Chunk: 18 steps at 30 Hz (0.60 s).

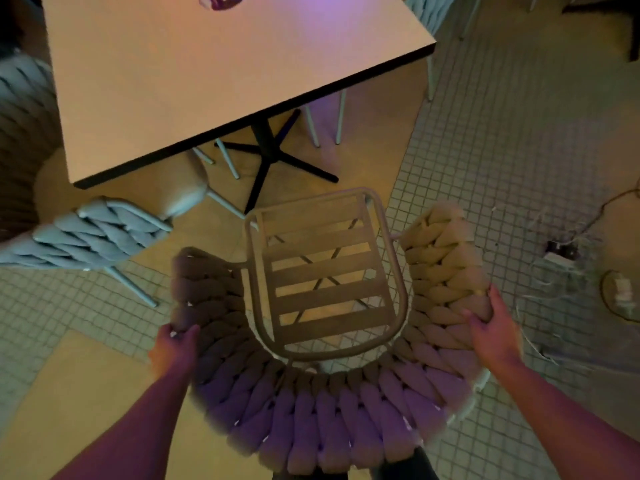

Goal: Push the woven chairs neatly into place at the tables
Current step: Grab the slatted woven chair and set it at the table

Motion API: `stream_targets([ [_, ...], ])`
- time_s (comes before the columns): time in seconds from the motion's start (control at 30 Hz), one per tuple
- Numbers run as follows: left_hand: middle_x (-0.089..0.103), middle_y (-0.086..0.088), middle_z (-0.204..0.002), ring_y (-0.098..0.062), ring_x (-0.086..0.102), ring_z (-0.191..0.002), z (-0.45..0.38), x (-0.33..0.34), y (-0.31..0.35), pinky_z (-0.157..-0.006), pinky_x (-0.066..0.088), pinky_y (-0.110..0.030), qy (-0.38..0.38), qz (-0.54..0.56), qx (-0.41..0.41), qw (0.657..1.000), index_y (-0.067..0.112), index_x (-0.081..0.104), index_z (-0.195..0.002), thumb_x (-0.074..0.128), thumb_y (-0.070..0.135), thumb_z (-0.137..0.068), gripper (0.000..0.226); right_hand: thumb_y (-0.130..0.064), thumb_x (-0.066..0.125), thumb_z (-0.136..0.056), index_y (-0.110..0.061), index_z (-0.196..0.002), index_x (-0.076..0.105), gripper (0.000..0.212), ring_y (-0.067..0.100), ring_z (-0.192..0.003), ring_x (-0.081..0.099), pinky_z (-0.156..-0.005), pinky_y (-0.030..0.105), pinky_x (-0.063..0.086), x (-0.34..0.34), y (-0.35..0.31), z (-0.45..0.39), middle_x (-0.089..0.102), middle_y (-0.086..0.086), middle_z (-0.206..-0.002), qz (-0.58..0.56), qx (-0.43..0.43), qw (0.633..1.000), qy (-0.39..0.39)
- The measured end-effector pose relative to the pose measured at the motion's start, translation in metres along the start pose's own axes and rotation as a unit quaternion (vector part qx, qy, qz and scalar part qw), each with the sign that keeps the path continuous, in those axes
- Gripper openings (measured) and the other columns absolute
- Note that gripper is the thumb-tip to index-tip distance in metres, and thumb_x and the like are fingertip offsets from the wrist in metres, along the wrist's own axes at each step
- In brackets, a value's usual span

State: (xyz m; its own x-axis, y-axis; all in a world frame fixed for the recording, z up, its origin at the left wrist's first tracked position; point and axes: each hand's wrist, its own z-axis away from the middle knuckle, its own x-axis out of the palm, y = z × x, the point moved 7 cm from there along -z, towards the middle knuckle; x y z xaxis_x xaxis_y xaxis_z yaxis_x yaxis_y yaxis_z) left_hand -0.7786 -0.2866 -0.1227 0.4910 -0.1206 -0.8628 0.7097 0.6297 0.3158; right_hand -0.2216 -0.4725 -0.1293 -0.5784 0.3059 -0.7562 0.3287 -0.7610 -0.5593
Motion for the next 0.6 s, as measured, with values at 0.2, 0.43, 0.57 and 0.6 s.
stream_targets([
  [0.2,0.062,-0.034,-0.115,-0.052,0.056,-0.109,0.022,0.019,0.014,-0.087,0.045,-0.052,0.012,0.035,-0.032,0.999,0.001,0.056,-0.120,0.066,0.032,-0.085,0.047,-0.019,0.063,-0.089,-0.017,-0.150,0.026,0.072,0.039,-0.127,0.050,-0.102,0.046,0.041,-0.012,-0.017,-0.053,0.049,0.018,-0.143,0.017,-0.030,0.999,-0.035],
  [0.43,0.067,-0.030,-0.104,-0.049,0.061,-0.098,0.025,0.016,0.011,-0.076,0.047,-0.047,0.000,0.017,-0.034,0.999,0.012,0.057,-0.110,0.067,0.041,-0.081,0.043,-0.015,0.069,-0.084,-0.014,-0.147,0.031,0.074,0.040,-0.119,0.054,-0.097,0.047,0.043,-0.014,-0.025,-0.068,0.055,0.020,-0.134,0.027,-0.056,0.995,-0.080],
  [0.57,0.068,-0.028,-0.104,-0.048,0.062,-0.100,0.019,0.016,0.013,-0.076,0.046,-0.046,-0.035,-0.050,-0.009,0.998,0.012,0.054,-0.116,0.067,0.045,-0.081,0.049,-0.016,0.068,-0.085,-0.008,-0.149,0.027,0.076,0.040,-0.123,0.052,-0.101,0.049,0.043,-0.015,-0.023,-0.073,0.051,0.022,-0.139,0.048,-0.064,0.993,-0.091],
  [0.6,0.068,-0.028,-0.106,-0.048,0.061,-0.101,0.019,0.017,0.014,-0.077,0.046,-0.047,-0.041,-0.057,-0.005,0.998,0.011,0.054,-0.117,0.067,0.043,-0.082,0.049,-0.017,0.067,-0.086,-0.008,-0.149,0.026,0.076,0.040,-0.124,0.052,-0.101,0.049,0.043,-0.016,-0.024,-0.075,0.051,0.022,-0.140,0.053,-0.064,0.992,-0.092],
])
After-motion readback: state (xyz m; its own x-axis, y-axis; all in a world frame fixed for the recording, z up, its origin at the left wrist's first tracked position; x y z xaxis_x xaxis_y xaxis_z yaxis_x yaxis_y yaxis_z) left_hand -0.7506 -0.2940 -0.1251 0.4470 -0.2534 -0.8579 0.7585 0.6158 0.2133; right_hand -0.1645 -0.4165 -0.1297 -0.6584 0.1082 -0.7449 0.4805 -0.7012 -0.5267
